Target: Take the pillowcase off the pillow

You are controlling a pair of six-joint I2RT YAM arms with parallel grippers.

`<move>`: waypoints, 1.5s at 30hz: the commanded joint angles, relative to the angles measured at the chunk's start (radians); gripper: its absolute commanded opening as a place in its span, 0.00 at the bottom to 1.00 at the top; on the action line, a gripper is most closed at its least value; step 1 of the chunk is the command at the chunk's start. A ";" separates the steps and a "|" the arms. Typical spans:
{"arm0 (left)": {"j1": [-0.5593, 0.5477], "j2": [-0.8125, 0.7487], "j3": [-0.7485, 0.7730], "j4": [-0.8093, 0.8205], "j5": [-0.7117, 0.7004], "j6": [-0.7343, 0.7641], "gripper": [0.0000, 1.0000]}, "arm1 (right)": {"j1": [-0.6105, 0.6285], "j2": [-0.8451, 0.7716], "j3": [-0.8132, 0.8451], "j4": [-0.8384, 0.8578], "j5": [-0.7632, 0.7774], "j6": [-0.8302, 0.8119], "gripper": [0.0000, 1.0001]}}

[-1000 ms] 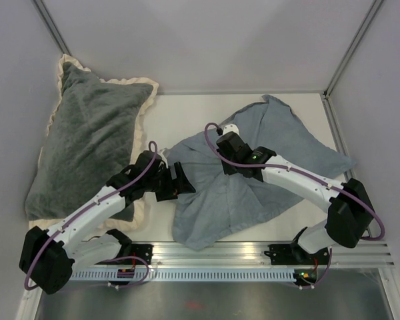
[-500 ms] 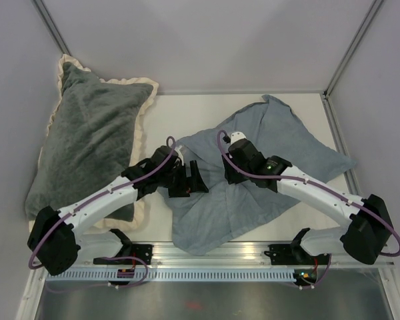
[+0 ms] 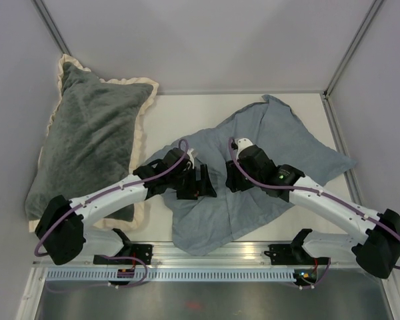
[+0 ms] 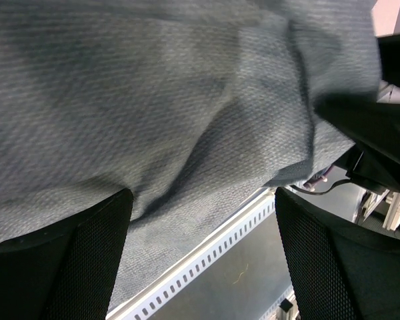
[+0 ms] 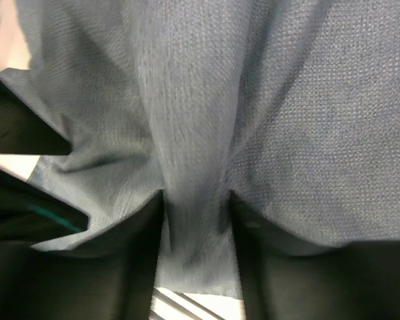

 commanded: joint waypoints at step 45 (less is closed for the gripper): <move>-0.112 -0.517 -0.148 -0.327 -0.446 -0.101 0.02 | 0.102 0.050 0.032 -0.200 0.457 0.150 0.28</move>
